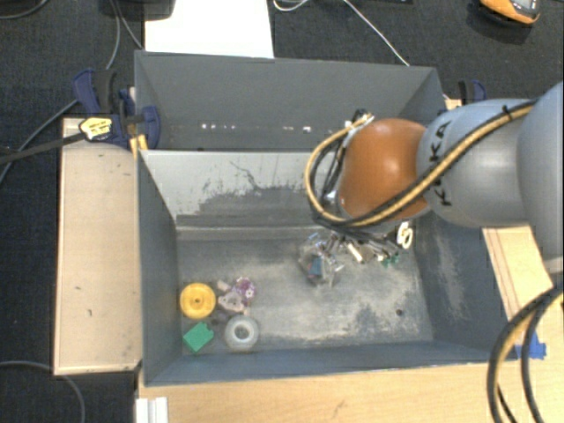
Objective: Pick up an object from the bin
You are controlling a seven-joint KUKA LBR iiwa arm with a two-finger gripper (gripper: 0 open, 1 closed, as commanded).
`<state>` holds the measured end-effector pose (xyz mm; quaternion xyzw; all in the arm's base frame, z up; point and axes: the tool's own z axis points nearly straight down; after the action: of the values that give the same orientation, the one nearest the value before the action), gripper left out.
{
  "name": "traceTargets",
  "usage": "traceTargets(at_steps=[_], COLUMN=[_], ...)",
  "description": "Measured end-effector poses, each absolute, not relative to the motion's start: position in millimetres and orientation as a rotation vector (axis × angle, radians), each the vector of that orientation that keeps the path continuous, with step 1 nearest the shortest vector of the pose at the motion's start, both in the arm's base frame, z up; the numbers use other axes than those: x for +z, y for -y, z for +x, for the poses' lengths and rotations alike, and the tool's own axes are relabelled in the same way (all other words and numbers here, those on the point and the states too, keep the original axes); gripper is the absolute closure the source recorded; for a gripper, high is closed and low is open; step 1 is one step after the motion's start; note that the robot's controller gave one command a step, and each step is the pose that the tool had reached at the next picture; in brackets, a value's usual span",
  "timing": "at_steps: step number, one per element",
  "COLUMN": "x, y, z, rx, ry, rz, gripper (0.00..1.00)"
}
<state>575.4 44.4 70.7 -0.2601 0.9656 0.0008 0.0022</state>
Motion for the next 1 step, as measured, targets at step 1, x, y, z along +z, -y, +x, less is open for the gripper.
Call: traceTargets(at_steps=[1], x=[70.7], y=[-44.6], z=[575.5], rx=[0.003], ry=[-3.029], rz=[-0.816], gripper=[1.00])
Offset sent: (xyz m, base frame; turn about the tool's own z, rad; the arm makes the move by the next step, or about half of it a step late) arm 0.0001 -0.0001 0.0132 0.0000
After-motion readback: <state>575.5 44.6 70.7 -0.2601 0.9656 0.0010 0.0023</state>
